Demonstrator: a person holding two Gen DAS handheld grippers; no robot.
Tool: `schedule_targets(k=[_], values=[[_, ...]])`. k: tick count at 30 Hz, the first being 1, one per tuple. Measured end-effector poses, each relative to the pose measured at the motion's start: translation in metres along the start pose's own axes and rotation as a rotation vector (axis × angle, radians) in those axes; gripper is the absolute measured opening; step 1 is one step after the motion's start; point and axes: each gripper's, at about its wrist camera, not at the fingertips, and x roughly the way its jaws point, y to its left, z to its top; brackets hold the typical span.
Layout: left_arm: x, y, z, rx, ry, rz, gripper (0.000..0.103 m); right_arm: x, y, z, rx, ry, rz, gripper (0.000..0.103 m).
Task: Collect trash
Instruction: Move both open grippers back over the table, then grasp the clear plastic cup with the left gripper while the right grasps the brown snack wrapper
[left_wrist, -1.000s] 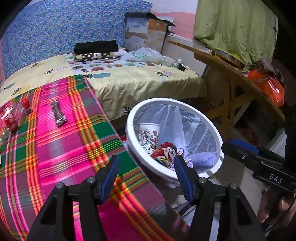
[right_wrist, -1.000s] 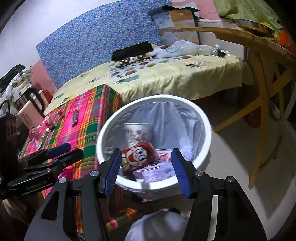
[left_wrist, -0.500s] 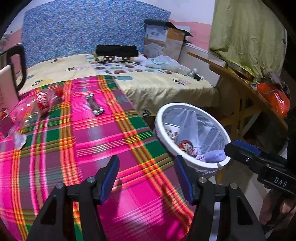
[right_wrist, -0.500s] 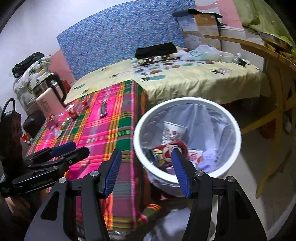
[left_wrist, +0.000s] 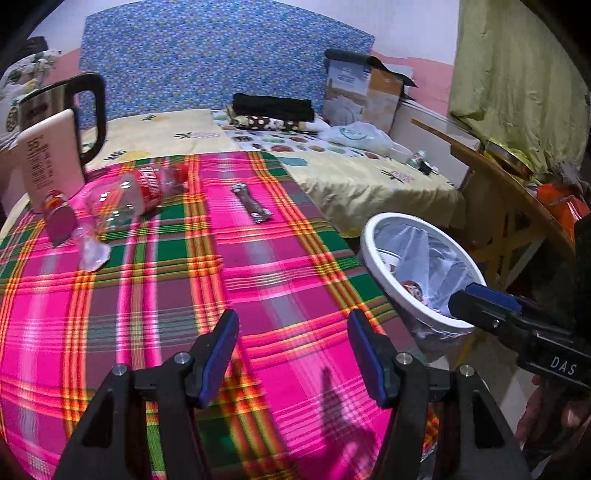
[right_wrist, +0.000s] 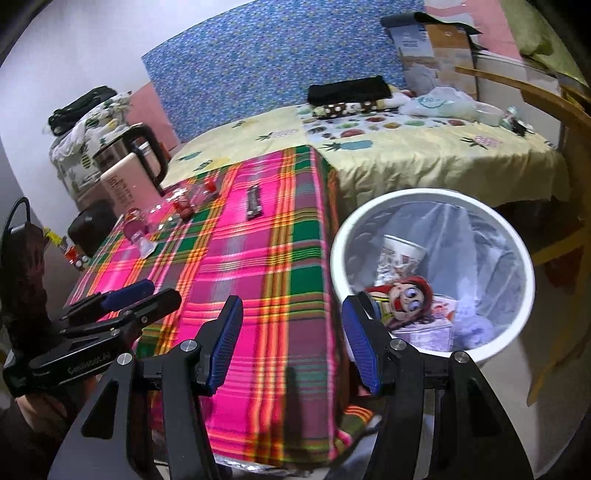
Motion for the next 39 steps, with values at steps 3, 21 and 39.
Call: schedule_targets(k=[3,21,39], values=[[-0.003,0.01,0.0,-0.015,-0.006,0.019,0.063,0.005,0.008,0.001,-0.012,0.008,0.019,0.057],[-0.02,0.068,-0.003,-0.109,-0.024,0.149,0.063,0.022,0.044,0.014,-0.095,0.061,0.071,0.057],[-0.008,0.139,0.027,-0.206,-0.037,0.252,0.063,0.05,0.074,0.046,-0.177,0.046,0.092,0.057]])
